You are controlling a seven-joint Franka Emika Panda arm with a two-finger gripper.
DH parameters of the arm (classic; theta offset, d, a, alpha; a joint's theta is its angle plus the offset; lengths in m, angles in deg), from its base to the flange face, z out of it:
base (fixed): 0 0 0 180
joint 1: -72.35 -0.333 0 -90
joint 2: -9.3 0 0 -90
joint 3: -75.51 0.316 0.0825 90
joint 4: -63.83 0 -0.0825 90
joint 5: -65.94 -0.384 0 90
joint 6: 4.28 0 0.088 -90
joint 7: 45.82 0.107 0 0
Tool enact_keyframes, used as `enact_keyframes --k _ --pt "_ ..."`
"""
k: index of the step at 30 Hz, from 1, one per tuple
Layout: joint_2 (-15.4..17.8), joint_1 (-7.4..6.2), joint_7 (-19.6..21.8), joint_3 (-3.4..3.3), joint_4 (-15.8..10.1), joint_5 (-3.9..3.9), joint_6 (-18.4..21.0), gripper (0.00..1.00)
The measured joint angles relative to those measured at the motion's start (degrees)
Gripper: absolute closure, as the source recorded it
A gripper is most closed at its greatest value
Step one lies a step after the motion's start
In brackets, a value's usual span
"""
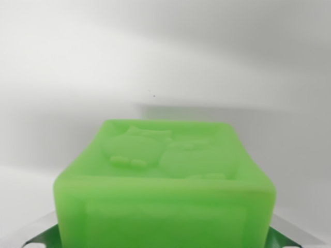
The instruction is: Stack cube
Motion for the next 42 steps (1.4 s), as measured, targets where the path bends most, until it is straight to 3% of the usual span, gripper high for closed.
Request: enact_keyframes --k 29,42 --pt "8.7 0.07 0.0 0.07 -1.7 -0.14 6.6 1.0" --pt "9.9 1.48 1.1 -0.69 -3.9 -0.74 6.3 1.0"
